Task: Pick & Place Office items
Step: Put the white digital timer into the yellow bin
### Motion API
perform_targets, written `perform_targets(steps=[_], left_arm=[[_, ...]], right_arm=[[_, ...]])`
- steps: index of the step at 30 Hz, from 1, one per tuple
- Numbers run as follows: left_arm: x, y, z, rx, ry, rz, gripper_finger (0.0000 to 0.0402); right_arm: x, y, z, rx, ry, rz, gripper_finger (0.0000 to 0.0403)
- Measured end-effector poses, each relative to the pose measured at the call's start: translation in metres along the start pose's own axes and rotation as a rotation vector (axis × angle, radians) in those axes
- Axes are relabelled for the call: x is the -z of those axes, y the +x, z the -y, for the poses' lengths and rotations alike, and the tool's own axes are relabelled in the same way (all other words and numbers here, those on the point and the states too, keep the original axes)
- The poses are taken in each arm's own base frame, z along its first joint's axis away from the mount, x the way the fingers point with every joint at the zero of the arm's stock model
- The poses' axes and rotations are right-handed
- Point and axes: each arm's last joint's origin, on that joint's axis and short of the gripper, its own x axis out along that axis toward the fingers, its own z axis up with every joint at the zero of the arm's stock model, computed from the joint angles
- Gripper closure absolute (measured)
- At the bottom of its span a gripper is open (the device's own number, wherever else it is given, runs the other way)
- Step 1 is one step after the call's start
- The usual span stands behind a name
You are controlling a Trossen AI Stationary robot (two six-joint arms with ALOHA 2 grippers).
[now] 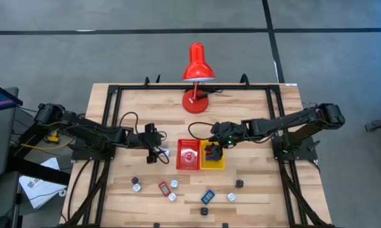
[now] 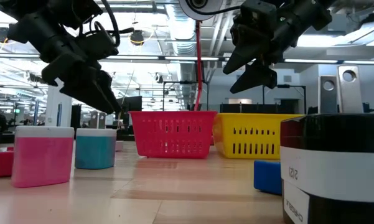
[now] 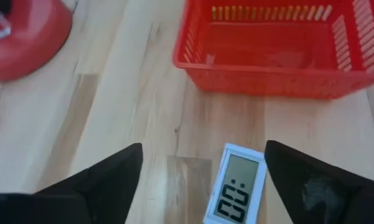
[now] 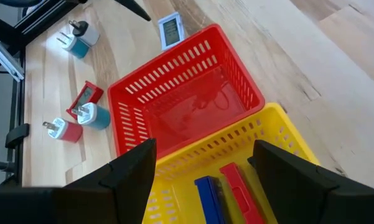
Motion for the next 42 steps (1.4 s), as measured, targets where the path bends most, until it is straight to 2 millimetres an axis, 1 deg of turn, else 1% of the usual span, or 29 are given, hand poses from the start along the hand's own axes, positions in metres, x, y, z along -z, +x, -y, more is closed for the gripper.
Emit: perform_targets(steps=[2, 6, 11, 13, 16, 22, 24, 27, 36, 42], left_arm=[[0.001, 0.0, -0.002, -0.003, -0.055, -0.01, 0.0059], [0.008, 0.002, -0.005, 0.058, -0.014, -0.096, 0.0054], [0.014, 0.005, -0.009, 0.15, 0.015, -0.111, 0.0062], [0.018, 0.006, -0.01, 0.153, 0.022, -0.113, 0.0066], [0.028, 0.01, -0.012, 0.147, 0.029, -0.133, 0.0071], [0.039, 0.013, -0.012, 0.151, 0.012, -0.043, 0.0079], [0.04, 0.014, -0.011, 0.188, 0.008, -0.017, 0.0082], [0.044, 0.014, -0.01, 0.236, 0.004, -0.036, 0.0088], [0.045, 0.016, -0.01, 0.213, -0.004, -0.043, 0.0103], [0.052, 0.027, -0.007, 0.21, -0.001, -0.088, 0.0103]], right_arm=[[0.0, 0.0, 0.0, 0.0, 0.0, 0.0, 0.0143], [0.0, 0.0, 0.0, 0.0, -0.012, 0.001, 0.0143], [0.0, 0.0, 0.0, 0.0, -0.018, 0.0, 0.0143], [0.0, 0.0, 0.0, 0.0, -0.019, 0.0, 0.0143], [0.0, 0.0, 0.0, 0.0, -0.023, 0.0, 0.0143], [0.0, 0.0, 0.0, 0.0, -0.026, 0.001, 0.0143], [0.0, 0.0, 0.0, 0.0, -0.026, 0.001, 0.0143], [0.0, 0.0, 0.0, 0.0, -0.026, 0.0, 0.0143], [0.0, 0.0, 0.0, 0.002, -0.026, 0.002, 0.0143], [0.0, 0.0, 0.0, 0.002, -0.026, 0.002, 0.0143]])
